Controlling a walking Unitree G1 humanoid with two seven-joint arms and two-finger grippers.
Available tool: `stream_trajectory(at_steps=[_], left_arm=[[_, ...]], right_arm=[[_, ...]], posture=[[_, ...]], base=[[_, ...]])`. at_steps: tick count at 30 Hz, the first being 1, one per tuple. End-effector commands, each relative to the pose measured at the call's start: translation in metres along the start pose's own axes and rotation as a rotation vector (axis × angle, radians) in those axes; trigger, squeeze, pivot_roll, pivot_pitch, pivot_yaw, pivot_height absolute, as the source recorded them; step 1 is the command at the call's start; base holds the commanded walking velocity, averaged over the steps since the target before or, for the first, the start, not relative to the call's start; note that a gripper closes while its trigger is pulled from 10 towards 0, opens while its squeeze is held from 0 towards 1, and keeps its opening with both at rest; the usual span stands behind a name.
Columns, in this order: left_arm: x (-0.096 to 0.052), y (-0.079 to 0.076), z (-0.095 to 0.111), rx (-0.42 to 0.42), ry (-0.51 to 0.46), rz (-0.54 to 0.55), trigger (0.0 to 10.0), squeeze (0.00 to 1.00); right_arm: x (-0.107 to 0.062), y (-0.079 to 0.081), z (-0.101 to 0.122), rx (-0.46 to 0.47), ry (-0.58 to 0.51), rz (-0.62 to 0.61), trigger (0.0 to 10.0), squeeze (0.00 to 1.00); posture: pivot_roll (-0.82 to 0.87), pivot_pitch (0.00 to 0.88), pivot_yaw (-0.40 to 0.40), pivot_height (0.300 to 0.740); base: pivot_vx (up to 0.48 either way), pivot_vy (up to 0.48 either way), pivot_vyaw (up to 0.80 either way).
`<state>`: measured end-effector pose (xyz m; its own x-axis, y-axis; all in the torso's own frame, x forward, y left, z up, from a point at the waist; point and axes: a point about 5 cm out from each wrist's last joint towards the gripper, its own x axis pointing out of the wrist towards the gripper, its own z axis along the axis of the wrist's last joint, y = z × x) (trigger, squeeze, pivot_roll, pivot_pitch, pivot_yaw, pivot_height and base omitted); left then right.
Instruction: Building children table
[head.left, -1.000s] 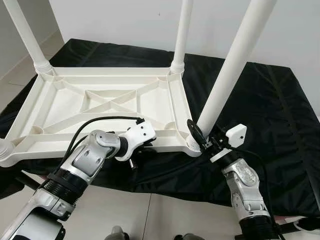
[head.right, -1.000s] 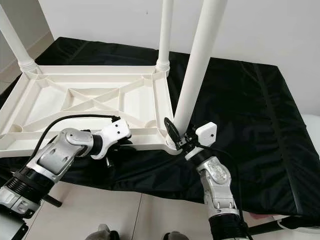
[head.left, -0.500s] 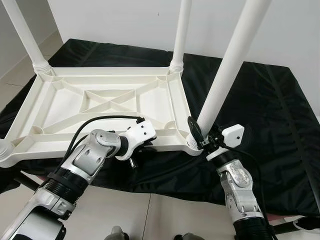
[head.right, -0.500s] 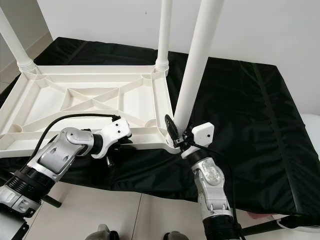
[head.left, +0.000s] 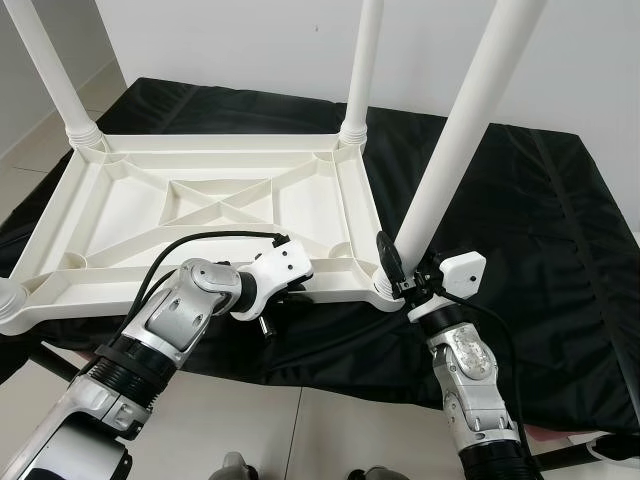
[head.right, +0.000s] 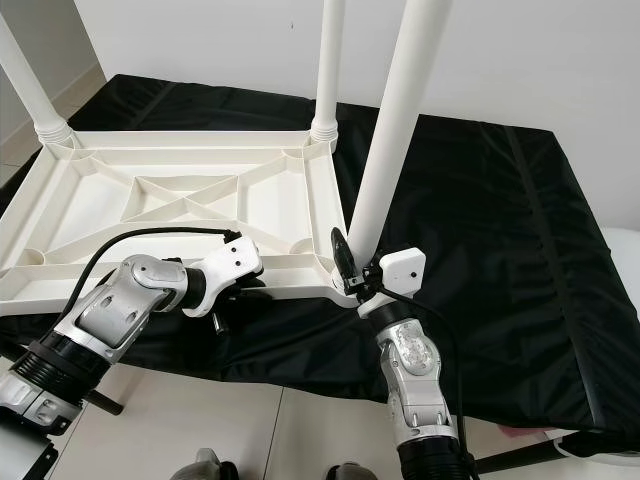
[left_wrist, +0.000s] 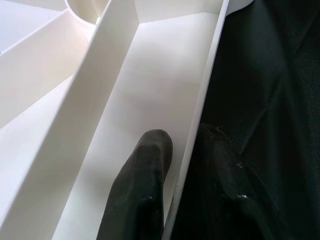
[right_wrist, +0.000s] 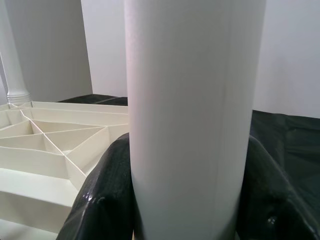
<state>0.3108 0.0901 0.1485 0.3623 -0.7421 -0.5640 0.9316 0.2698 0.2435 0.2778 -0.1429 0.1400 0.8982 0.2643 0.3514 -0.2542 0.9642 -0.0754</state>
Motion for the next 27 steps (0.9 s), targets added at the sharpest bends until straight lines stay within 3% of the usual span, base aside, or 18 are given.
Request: stream_trajectory(at_steps=[1,27], left_arm=[[-0.012,0.0085,0.0292,0.118,-0.095,-0.004,10.0,0.0],[-0.0126,0.0103,0.0303,0.122,-0.096,0.0,10.0,0.0]], right_arm=[[-0.021,-0.0167,-0.0301,-0.005,0.192,-0.102,10.0,0.0],[-0.0167,-0.0148,-0.0234,0.014,0.159,-0.097,10.0,0.0]], posture=[[-0.05,0.072,0.02,0.74],[-0.05,0.068,0.018,0.74]], base=[[0.0,0.0,0.0],[0.0,0.0,0.0]])
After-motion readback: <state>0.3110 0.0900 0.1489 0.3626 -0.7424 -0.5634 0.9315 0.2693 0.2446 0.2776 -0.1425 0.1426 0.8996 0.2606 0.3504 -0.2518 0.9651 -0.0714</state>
